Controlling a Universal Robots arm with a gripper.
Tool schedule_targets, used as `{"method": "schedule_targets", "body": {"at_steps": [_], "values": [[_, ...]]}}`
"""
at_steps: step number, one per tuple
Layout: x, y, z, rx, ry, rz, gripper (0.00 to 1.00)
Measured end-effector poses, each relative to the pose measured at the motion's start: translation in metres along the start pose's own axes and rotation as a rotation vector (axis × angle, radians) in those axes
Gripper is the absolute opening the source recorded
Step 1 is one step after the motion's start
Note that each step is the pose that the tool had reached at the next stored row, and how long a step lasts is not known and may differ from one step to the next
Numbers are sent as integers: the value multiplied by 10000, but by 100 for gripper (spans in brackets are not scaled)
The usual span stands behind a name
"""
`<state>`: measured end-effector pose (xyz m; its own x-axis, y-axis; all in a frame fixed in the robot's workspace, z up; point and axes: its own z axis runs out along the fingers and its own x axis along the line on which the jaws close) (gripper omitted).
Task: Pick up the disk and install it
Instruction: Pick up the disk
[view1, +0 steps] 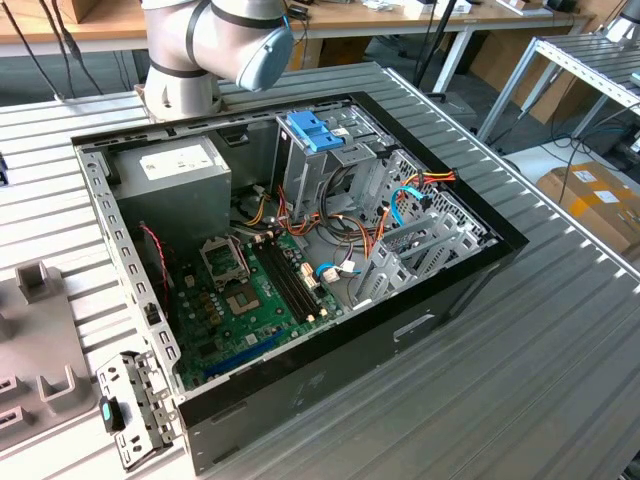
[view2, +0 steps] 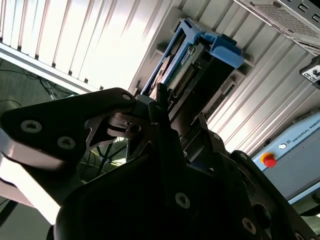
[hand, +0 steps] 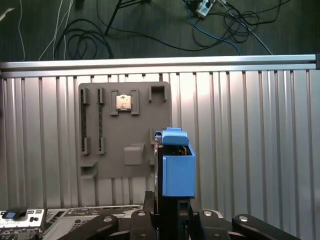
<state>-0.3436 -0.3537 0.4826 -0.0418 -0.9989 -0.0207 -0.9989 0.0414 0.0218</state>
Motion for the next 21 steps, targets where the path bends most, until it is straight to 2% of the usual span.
{"method": "schedule_targets", "body": {"at_steps": [1, 6, 7, 13, 19, 20, 21], "values": [[-4, -68, -1, 0, 0, 0, 35], [-18, -288, -7, -1, 1, 0, 35], [-24, -377, -8, 0, 0, -1, 35], [-41, -635, -13, 1, 0, -3, 35], [-53, -845, -18, -1, 0, -4, 35], [-57, -908, -19, -1, 0, -5, 35], [-59, -939, -20, -1, 1, -5, 35]]}}
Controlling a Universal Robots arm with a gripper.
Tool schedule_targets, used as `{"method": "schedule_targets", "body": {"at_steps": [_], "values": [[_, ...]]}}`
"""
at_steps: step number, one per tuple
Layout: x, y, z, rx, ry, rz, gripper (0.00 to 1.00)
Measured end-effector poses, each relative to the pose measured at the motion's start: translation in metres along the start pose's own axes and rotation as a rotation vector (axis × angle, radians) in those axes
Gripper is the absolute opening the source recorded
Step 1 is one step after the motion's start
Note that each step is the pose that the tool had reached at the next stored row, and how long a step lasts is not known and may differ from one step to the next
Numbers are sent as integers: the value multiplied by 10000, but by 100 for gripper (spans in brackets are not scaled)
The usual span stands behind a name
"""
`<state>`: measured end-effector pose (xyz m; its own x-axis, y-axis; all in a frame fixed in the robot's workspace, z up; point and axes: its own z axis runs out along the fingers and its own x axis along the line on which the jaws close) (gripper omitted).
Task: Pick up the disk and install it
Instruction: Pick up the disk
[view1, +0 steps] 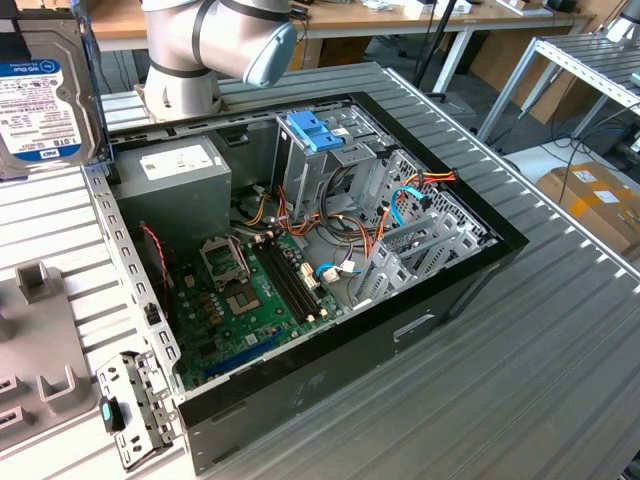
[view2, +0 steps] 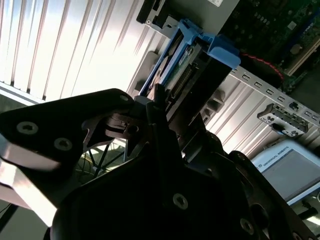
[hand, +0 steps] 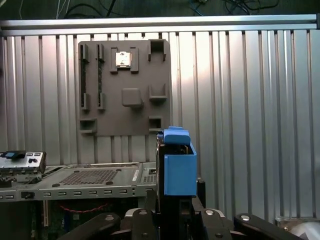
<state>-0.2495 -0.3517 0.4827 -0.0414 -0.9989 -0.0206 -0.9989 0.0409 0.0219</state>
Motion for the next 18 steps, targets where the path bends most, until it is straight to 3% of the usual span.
{"method": "schedule_targets", "body": {"at_steps": [2, 5, 13, 18], "values": [[-1, -1, 0, 1, 0, 1, 35], [-3, 0, -56, 0, 2, 1, 35], [-3, -17, -57, 0, 2, 1, 35], [-9, -163, -60, 0, 2, 0, 35]]}}
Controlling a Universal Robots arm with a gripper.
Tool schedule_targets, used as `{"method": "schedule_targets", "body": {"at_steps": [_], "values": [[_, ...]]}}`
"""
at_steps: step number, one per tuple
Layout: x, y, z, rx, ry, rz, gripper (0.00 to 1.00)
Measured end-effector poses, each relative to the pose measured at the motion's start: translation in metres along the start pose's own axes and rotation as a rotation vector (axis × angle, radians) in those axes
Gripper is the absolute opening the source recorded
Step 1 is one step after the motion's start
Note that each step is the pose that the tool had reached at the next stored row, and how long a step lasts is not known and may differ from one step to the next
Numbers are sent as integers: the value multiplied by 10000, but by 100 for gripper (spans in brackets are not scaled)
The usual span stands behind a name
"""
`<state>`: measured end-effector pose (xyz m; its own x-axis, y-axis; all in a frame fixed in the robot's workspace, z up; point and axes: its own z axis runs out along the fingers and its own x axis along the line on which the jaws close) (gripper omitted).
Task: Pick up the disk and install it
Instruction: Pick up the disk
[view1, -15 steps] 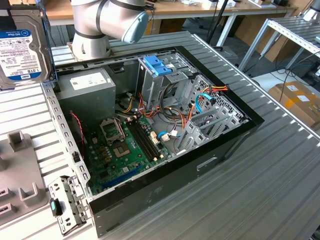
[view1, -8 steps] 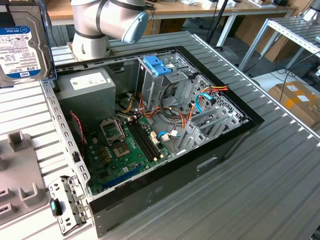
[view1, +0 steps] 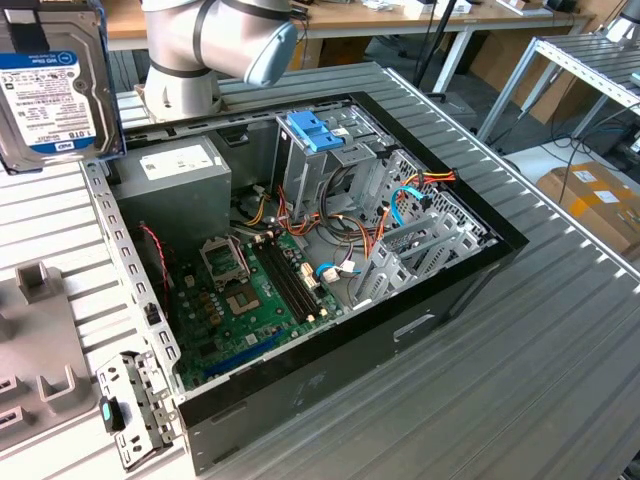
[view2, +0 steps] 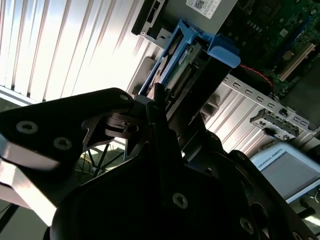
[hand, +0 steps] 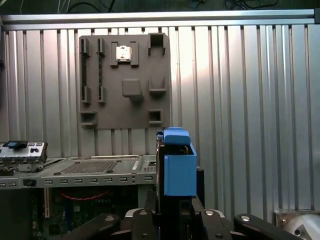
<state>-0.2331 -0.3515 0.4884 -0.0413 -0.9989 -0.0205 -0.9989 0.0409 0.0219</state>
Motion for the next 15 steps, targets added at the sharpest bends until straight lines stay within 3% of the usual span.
{"method": "schedule_targets", "body": {"at_steps": [2, 5, 9, 15], "values": [[-3, -66, -2, 0, 0, 1, 35], [-9, -214, -4, 1, -1, 0, 35], [-22, -523, -10, 1, -1, 1, 35], [-34, -813, -17, 0, 0, 2, 35]]}}
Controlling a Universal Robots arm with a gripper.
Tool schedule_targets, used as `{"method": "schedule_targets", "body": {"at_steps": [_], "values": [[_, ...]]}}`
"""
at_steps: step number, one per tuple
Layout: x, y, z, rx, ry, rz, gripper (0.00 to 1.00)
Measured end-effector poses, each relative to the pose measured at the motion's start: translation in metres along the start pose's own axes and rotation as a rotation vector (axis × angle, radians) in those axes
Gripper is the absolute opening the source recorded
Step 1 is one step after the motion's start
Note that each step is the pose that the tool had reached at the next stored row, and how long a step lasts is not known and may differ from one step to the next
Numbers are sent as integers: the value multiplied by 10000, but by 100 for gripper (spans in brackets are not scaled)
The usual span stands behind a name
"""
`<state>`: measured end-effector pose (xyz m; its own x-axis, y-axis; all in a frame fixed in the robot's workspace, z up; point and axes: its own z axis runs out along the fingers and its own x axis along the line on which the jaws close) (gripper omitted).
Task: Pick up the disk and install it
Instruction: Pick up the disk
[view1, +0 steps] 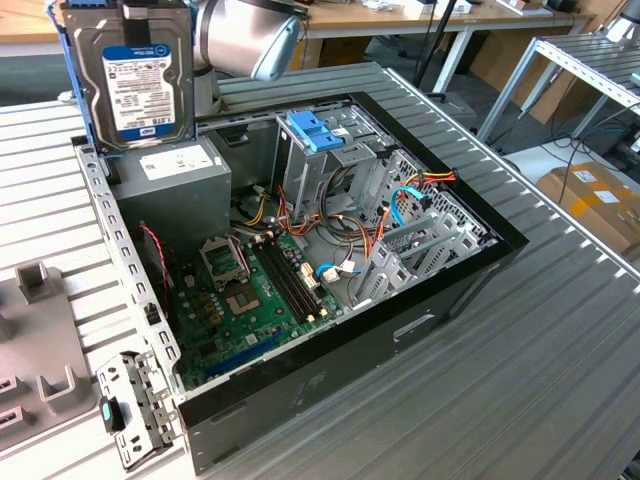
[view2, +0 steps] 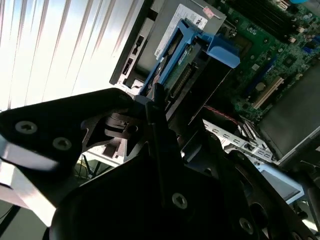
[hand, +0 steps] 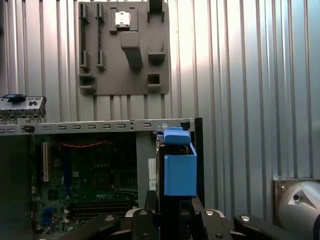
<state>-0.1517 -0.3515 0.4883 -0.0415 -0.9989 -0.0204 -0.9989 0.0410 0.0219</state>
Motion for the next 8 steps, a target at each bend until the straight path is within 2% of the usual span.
{"method": "schedule_targets", "body": {"at_steps": [5, 6, 8], "values": [[-10, -249, -5, 0, -1, -1, 35], [-13, -323, -6, 1, -1, 0, 35], [-17, -409, -8, 0, 0, 0, 35]]}}
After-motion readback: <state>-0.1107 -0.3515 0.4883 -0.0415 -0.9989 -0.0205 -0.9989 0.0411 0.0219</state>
